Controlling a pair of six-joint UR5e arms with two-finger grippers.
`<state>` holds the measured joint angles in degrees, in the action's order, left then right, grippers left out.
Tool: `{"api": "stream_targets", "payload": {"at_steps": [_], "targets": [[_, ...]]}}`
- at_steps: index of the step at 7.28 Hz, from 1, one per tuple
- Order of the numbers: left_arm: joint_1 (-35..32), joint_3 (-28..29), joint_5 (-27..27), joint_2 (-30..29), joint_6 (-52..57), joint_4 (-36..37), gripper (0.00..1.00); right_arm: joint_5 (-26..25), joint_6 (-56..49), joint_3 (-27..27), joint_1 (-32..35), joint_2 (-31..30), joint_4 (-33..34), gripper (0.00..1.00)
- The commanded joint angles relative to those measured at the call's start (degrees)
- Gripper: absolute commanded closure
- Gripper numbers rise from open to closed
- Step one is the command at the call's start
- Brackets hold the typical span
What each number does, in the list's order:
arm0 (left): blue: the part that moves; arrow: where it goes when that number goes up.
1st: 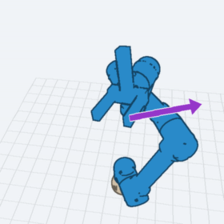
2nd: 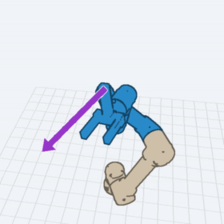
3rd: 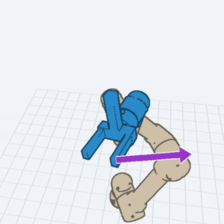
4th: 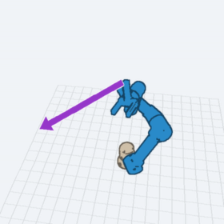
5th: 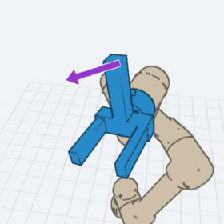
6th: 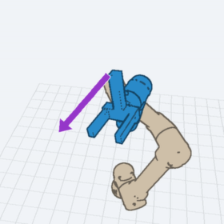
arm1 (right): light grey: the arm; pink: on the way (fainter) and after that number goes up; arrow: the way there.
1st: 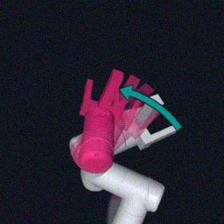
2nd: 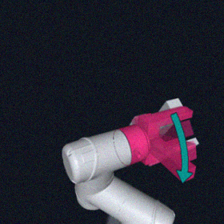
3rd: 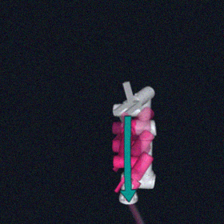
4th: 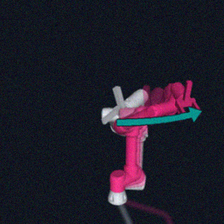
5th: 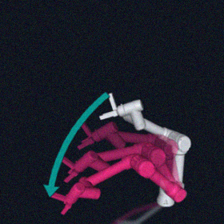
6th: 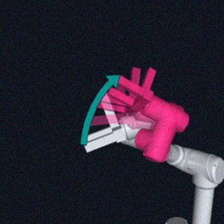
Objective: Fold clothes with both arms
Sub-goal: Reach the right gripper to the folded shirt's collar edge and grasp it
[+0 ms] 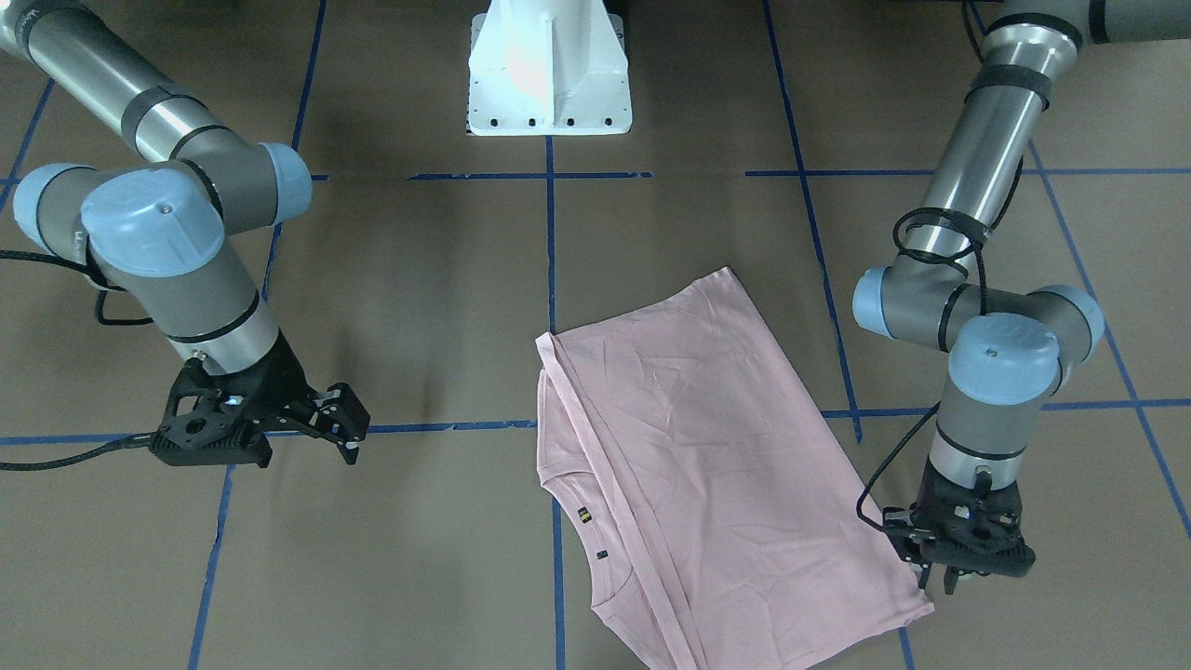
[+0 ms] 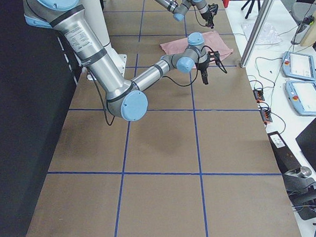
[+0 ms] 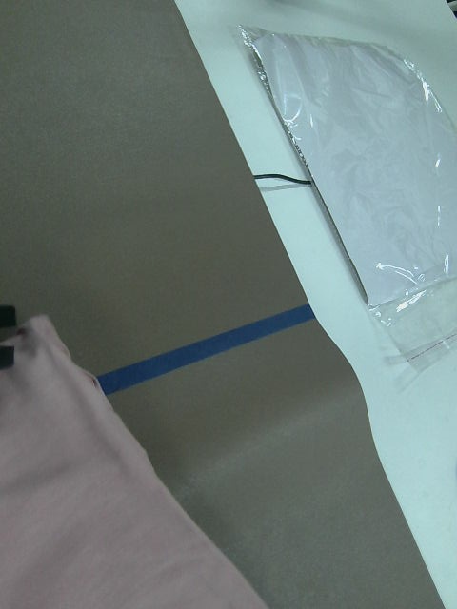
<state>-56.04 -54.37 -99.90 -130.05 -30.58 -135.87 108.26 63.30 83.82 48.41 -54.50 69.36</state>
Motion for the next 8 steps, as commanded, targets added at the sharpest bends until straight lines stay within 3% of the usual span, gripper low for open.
{"api": "stream_targets", "payload": {"at_steps": [1,3,5,8], "targets": [[-1.2,-5.9,-6.4,3.0,-0.4,-0.5,0.0,-4.5,12.1,-1.8,-6.4,5.6,0.9,0.23],[-1.1,-6.6,-6.4,3.1,-0.7,-0.5,0.0,-9.6,17.3,-5.8,-12.0,9.6,2.6,0.45],[-0.8,-6.6,-6.4,3.1,-0.8,-0.7,0.0,-11.5,17.2,-9.7,-14.3,13.3,5.2,0.55],[-0.7,-6.9,-6.4,3.1,-0.8,-0.8,0.0,-14.2,16.9,-12.7,-17.6,17.5,8.3,0.57]]}}
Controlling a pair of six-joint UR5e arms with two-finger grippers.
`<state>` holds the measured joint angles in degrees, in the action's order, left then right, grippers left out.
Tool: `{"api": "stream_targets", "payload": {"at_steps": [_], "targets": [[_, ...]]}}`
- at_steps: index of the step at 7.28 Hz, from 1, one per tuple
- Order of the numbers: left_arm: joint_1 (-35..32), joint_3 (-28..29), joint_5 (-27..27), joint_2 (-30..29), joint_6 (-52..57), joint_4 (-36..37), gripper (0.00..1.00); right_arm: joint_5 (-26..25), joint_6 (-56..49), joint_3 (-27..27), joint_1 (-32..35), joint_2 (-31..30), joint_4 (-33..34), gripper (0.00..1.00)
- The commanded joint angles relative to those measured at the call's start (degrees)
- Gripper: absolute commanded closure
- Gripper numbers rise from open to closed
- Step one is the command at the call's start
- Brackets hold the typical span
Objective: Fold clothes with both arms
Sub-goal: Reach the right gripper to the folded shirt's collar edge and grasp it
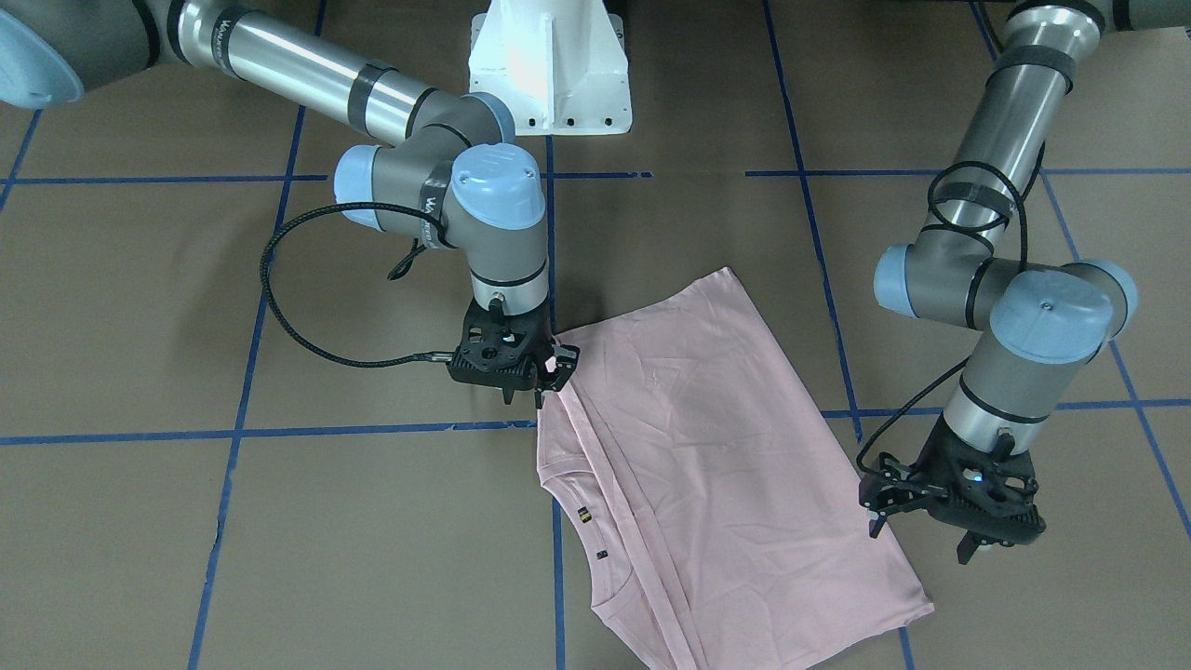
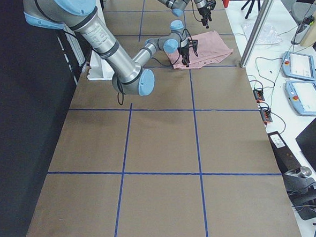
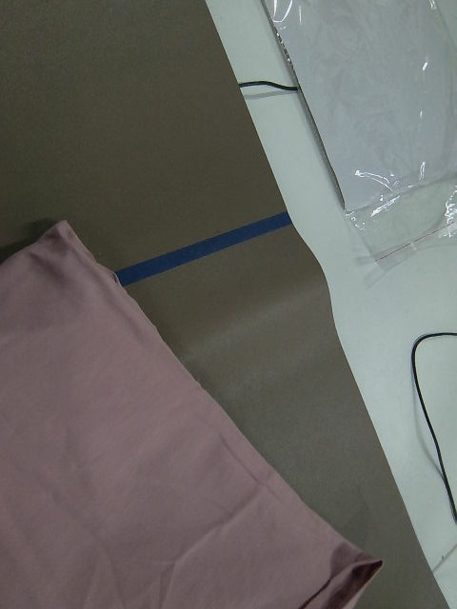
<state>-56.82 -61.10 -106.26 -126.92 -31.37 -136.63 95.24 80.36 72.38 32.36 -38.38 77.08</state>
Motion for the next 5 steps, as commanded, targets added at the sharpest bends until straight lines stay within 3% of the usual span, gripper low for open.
{"api": "stream_targets", "payload": {"at_steps": [1,5], "targets": [[0.1,-1.0,0.0,0.9,0.0,0.0,0.0,-1.3,-0.5,-1.4,-1.9,1.4,0.7,0.59],[0.1,-1.7,0.0,1.7,0.0,0.0,0.0,-2.8,-0.6,-2.2,-3.8,1.3,0.6,0.61]]}}
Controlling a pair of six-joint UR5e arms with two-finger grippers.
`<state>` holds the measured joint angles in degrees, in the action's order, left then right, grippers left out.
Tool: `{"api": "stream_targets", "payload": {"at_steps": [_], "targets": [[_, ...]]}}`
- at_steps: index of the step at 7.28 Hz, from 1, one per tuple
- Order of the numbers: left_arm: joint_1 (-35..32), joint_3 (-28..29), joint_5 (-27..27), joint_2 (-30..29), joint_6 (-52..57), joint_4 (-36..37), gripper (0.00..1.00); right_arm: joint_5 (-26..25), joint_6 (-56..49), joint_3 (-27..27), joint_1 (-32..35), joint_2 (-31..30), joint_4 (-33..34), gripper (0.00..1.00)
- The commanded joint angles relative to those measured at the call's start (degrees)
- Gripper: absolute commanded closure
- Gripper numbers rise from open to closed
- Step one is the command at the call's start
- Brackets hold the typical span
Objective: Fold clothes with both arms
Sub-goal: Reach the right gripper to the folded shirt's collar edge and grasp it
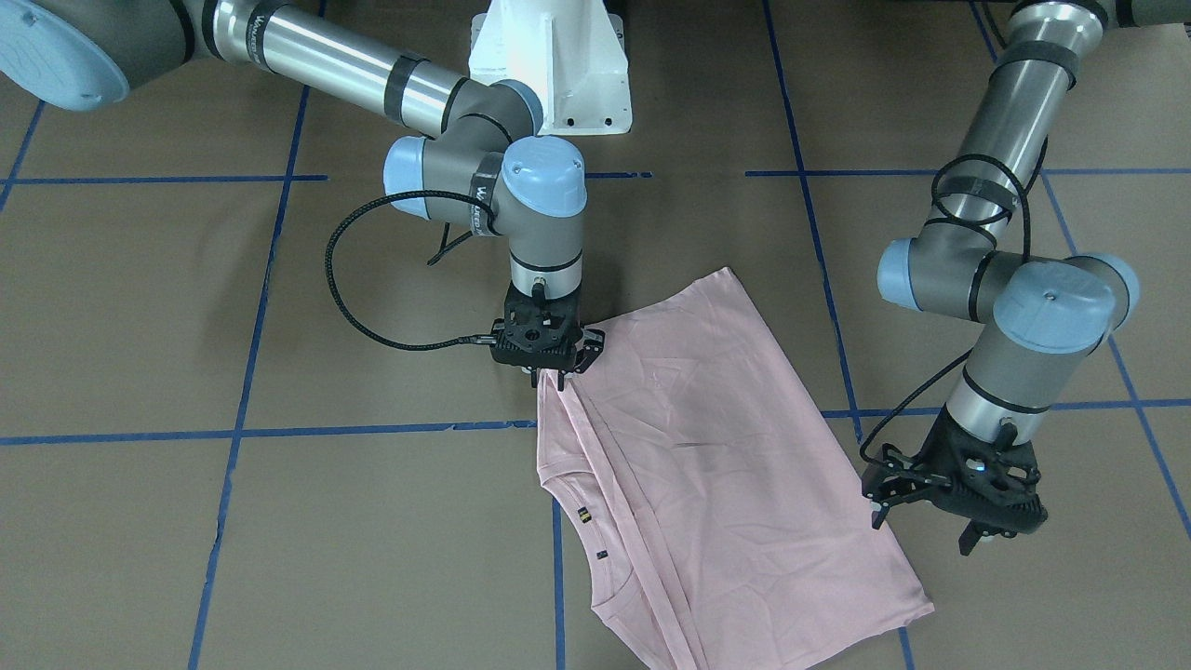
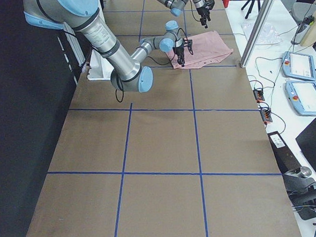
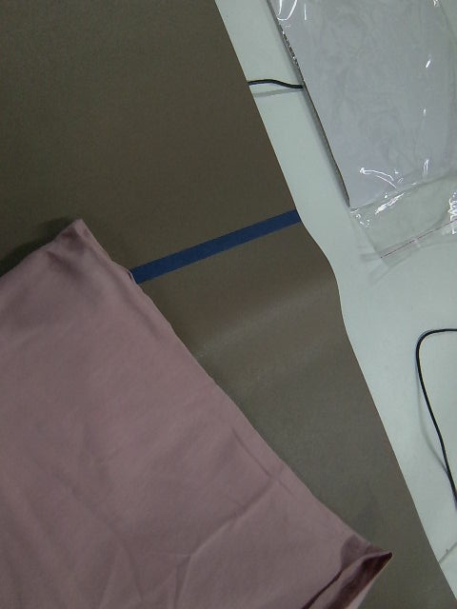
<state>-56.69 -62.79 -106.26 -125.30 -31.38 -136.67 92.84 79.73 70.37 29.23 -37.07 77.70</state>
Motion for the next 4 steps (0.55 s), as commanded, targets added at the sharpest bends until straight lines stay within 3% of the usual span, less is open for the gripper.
{"api": "stream_targets", "payload": {"at_steps": [1,4], "targets": [[0.0,-0.1,0.0,0.1,0.0,0.0,0.0,-1.0,-0.1,-0.2,-1.2,-0.2,0.1,0.62],[0.0,-0.1,0.0,0.1,0.0,0.0,0.0,-1.3,-0.2,-0.2,-1.6,-0.5,0.5,0.62]]}}
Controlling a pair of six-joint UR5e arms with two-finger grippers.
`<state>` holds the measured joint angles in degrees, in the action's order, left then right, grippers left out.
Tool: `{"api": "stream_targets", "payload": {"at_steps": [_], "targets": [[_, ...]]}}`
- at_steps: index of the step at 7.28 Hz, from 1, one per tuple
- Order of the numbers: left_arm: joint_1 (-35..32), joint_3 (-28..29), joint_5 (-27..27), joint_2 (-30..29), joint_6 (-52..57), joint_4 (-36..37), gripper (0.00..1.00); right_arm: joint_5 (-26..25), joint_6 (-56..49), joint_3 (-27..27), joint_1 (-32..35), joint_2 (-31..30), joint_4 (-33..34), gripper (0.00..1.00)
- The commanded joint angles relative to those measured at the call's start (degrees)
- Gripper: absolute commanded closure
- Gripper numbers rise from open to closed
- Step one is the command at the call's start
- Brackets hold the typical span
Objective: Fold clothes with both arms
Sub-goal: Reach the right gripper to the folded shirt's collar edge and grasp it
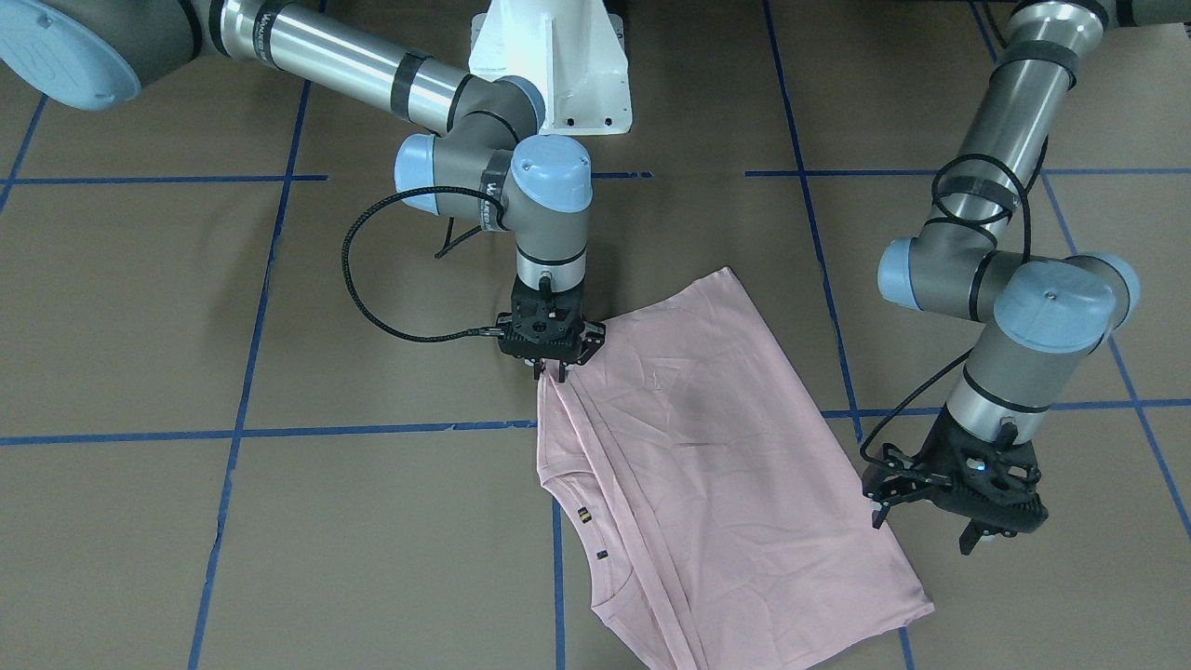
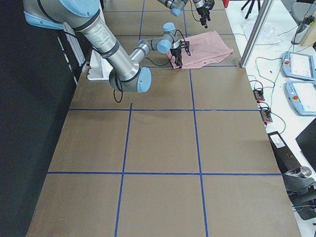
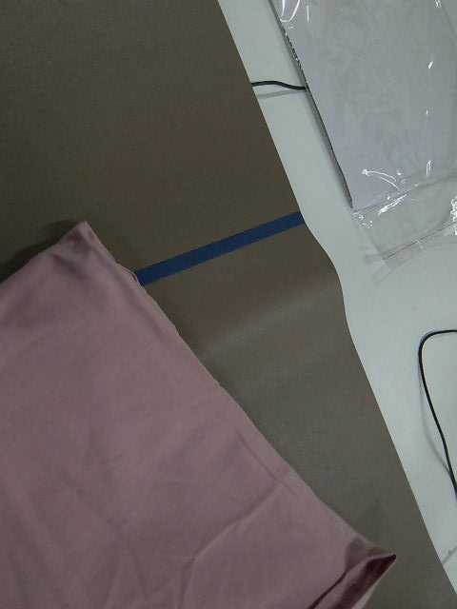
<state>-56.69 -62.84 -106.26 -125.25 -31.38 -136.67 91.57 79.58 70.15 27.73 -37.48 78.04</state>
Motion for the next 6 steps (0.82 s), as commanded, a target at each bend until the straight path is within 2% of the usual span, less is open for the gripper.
{"api": "stream_targets", "payload": {"at_steps": [1,2,3,6], "targets": [[0.0,0.0,0.0,0.0,0.0,0.0,0.0,-0.2,0.0,0.0,-0.1,-0.3,0.2,0.69],[0.0,0.0,0.0,0.0,0.0,0.0,0.0,-0.2,0.0,0.0,-0.2,-0.2,0.9,0.87],[0.0,0.0,0.0,0.0,0.0,0.0,0.0,-0.2,0.1,0.0,-0.3,0.0,1.7,1.0],[0.0,-0.3,0.0,0.0,0.0,0.0,0.0,-0.6,0.1,0.9,-0.1,0.0,2.5,1.0]]}}
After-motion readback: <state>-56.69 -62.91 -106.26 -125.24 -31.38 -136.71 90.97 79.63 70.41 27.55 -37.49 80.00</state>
